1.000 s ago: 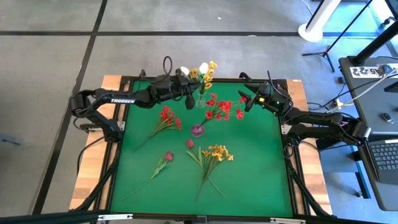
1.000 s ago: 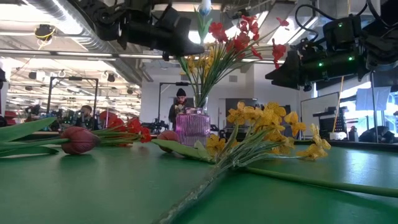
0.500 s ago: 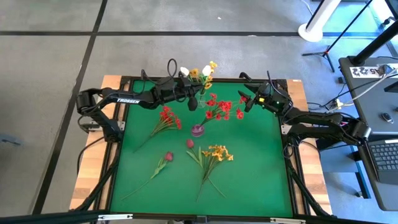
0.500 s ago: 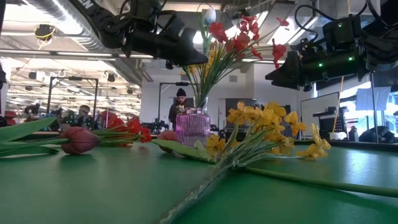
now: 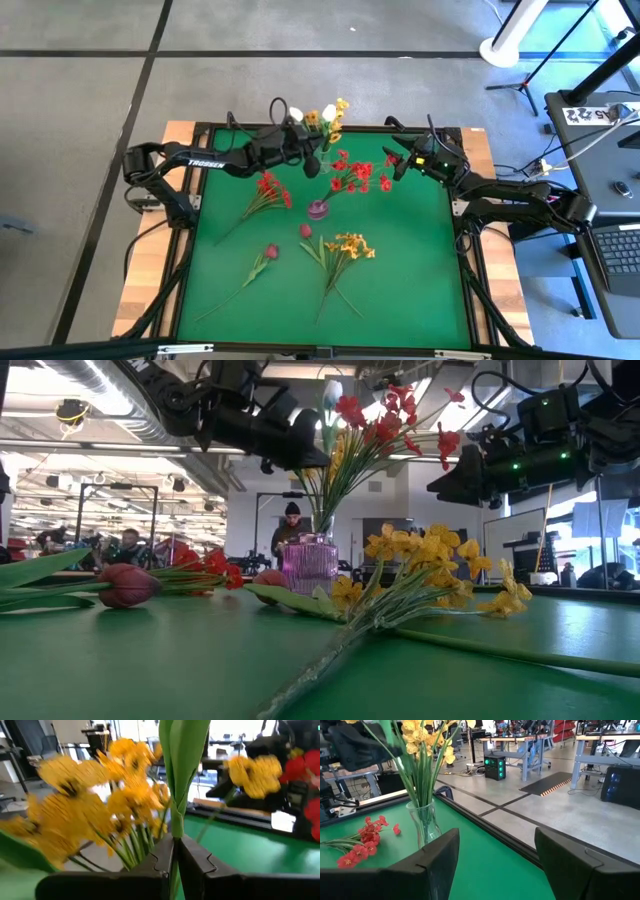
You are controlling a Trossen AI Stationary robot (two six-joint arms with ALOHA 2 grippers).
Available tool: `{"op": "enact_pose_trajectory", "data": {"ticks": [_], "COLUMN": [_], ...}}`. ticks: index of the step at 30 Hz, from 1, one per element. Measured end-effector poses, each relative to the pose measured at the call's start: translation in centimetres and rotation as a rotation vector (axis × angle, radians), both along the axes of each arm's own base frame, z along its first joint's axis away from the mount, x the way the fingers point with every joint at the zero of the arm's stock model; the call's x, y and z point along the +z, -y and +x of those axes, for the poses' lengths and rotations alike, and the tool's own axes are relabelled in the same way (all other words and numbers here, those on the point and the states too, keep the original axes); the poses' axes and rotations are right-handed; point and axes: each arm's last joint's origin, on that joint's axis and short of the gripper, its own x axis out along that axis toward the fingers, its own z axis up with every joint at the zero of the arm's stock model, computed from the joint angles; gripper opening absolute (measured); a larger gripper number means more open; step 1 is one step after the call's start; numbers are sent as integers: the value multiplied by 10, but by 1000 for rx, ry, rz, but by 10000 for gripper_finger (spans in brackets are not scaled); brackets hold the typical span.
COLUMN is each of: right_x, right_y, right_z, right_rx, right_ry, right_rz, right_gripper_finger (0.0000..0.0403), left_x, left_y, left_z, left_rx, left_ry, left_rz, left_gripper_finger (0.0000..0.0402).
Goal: Sort flowers into vase by color
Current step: Put the white tulip into the transparent vase
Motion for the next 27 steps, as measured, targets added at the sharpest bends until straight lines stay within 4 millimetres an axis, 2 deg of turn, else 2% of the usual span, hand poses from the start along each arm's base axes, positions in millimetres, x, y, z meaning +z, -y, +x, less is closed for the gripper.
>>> {"op": "enact_pose_trajectory", "data": {"ticks": [11,21,27], "right_x": [0,0,-1], "right_y": [0,0,-1], "right_z": [0,0,0], "right_rx": [15,16,26], "right_ry": [-1,-2,-4], "right_rz": [2,3,7], "right_gripper_finger": [256,256,256], "left_x": [-4,-8,-17], "left_y": [4,4,4], "left_z": [1,0,-2], "left_rx": [-9,-8,12], "left_ry": [-30,-71,-117], "left_rz": [-35,-54,-148], "left_gripper_finger": [26,110,144]}}
